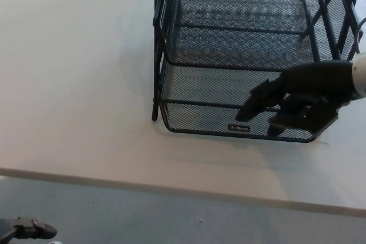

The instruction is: A balck drawer is kept on the middle of the table and the robot uses its right hand to push it back away from the robot

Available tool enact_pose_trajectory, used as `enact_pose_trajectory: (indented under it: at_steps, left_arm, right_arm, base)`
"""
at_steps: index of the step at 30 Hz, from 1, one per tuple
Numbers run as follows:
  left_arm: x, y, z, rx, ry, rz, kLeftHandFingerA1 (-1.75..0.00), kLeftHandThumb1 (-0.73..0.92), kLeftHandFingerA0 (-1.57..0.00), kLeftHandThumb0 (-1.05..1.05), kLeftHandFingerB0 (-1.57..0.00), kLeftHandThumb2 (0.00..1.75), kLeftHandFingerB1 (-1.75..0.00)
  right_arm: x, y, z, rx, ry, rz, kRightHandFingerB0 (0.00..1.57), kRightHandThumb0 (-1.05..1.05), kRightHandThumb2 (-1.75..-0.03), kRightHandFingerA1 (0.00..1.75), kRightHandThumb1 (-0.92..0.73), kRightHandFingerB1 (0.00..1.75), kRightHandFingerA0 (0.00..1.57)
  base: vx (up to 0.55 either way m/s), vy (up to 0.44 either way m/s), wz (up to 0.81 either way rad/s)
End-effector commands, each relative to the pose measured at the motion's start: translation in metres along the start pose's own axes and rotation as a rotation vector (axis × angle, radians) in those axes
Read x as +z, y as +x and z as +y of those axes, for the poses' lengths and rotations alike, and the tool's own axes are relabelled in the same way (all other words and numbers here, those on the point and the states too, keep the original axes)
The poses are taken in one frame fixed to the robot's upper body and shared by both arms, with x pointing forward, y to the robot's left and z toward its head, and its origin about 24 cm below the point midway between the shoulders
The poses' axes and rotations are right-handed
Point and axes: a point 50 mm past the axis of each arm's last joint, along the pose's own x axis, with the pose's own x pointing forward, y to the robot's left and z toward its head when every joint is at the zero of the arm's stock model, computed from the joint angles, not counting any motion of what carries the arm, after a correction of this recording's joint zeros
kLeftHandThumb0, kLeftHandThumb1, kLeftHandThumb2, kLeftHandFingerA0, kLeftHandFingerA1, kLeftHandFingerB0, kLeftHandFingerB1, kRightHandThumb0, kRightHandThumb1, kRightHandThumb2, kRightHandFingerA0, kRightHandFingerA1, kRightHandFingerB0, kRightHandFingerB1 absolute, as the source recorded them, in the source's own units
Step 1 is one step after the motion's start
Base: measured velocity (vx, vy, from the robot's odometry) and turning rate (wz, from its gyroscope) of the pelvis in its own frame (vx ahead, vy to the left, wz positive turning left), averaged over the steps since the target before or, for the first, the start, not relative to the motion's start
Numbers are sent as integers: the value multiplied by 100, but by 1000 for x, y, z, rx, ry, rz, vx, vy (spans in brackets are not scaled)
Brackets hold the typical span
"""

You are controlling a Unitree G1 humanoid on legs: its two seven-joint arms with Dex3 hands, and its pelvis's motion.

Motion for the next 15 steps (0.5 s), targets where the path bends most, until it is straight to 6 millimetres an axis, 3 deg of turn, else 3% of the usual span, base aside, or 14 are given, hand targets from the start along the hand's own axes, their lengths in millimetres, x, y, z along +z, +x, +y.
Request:
enact_pose_trajectory:
  at_steps: [1,7,8,9,11,12,14,15]
  left_arm:
    - [-2,-2,0,-3,2,-5,-37,64,-45,-64,-39,63,-34]
    - [-2,-2,-1,-8,14,-6,-37,65,-44,-64,-39,64,-34]
    - [-1,-2,0,-8,17,-6,-53,54,-41,-58,-26,93,-45]
    - [-1,-2,0,-8,17,-7,-53,54,-41,-58,-26,93,-45]
    - [-2,-3,-1,-10,13,-10,-54,54,-41,-58,-26,93,-45]
    - [-3,-3,-1,-9,10,-9,-37,64,-46,-62,-39,62,-34]
    - [-3,-3,-1,-8,10,-6,-37,64,-46,-62,-40,62,-34]
    - [-3,-3,-1,-5,10,-4,-37,64,-47,-61,-41,61,-35]
  right_arm:
    - [3,-5,-3,-29,-28,-15,16,-69,-109,52,-73,43,33]
    - [-1,-5,13,18,-37,-46,18,-74,-109,52,-73,43,34]
    - [-1,-6,19,37,-35,-51,14,-72,-109,53,-71,42,34]
    - [-1,-7,23,50,-33,-56,14,-72,-109,53,-71,42,34]
    - [0,-10,30,61,-31,-61,14,-69,-109,53,-69,43,34]
    - [2,-12,37,72,-24,-78,14,-73,-110,53,-72,42,33]
    - [3,-14,42,80,-17,-91,14,-70,-109,53,-71,43,33]
    - [5,-17,47,93,-9,-113,30,-72,-67,36,-91,33,37]
  base:
    - [0,0,0]
    - [0,0,0]
    - [0,0,0]
    - [0,0,0]
    - [0,0,0]
    - [0,0,0]
    - [0,0,0]
    - [0,0,0]
